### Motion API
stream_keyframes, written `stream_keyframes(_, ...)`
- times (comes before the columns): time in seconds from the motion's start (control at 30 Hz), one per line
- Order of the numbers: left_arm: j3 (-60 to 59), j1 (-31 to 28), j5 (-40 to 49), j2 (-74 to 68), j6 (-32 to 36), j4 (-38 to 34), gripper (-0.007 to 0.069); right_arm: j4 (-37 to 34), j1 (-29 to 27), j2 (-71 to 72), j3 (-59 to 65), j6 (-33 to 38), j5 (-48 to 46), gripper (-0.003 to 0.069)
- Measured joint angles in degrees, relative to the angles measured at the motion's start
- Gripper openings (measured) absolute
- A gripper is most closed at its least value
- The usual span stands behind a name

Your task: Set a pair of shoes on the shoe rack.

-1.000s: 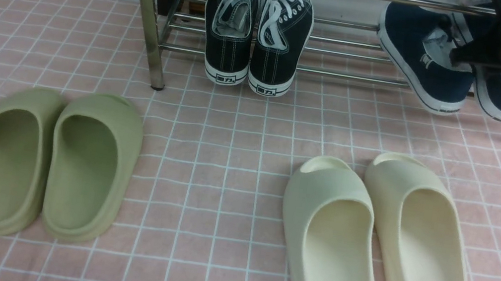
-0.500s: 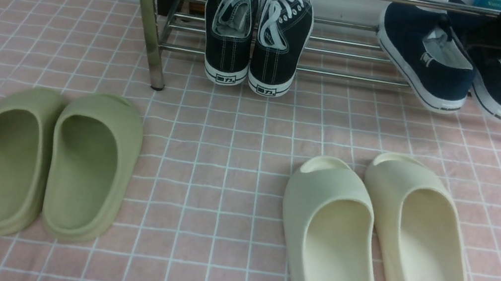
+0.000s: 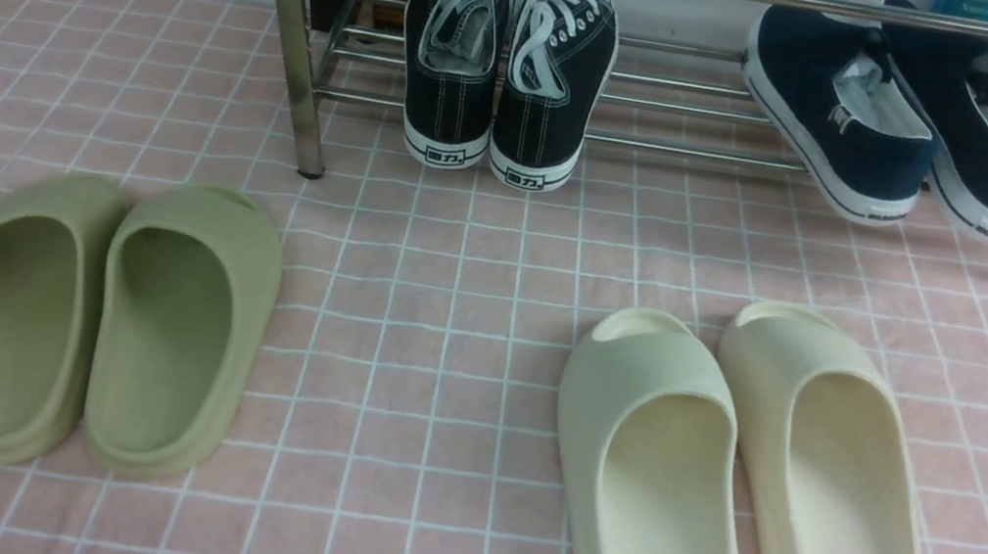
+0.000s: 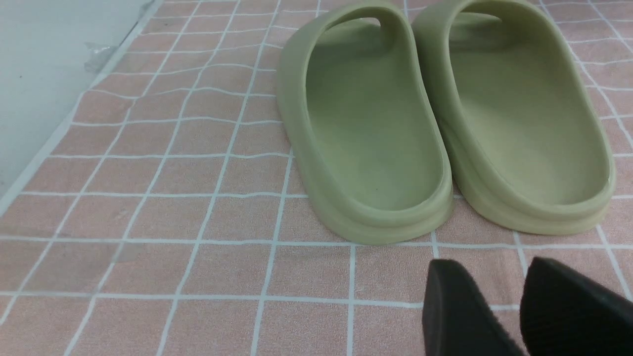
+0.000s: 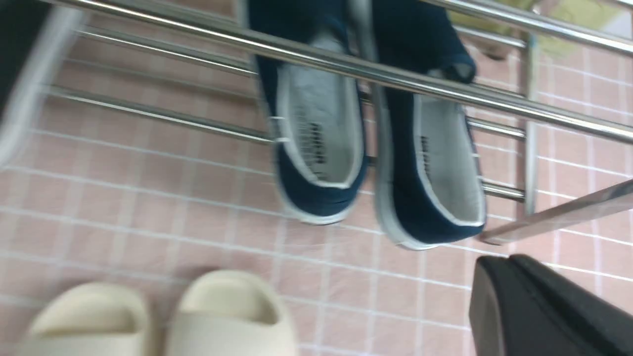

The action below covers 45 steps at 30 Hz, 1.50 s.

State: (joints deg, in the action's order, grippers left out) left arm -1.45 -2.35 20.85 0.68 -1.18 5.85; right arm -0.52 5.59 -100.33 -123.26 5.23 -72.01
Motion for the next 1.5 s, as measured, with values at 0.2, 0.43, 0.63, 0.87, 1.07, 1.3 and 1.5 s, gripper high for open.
stream_keyframes(0.2,0.0,0.0,0.0,0.0,0.0,0.0,0.0237,-10.2,0.0,16.8,15.7,5.1,-0.3,-0.0018)
stream_keyframes(0.43,0.0,0.0,0.0,0.0,0.0,0.1,0.0237,-12.7,0.0,36.6,37.5,5.9,5.5,-0.0015)
stream_keyframes(0.63,0.0,0.0,0.0,0.0,0.0,0.1,0.0237,-12.7,0.0,50.5,52.5,5.9,10.6,-0.0011)
stream_keyframes(0.87,0.0,0.0,0.0,0.0,0.0,0.1,0.0238,-15.8,0.0,59.9,58.5,4.8,7.6,-0.0008)
stream_keyframes(1.07,0.0,0.0,0.0,0.0,0.0,0.1,0.0238,-14.1,0.0,66.0,58.6,6.9,4.1,-0.0016)
stream_keyframes(1.3,0.0,0.0,0.0,0.0,0.0,0.1,0.0238,-13.4,0.0,72.4,65.3,8.4,11.3,-0.0019)
stream_keyframes(1.5,0.0,0.0,0.0,0.0,0.0,0.2,0.0238,-10.4,-4.5,81.3,88.1,7.6,39.0,-0.0019)
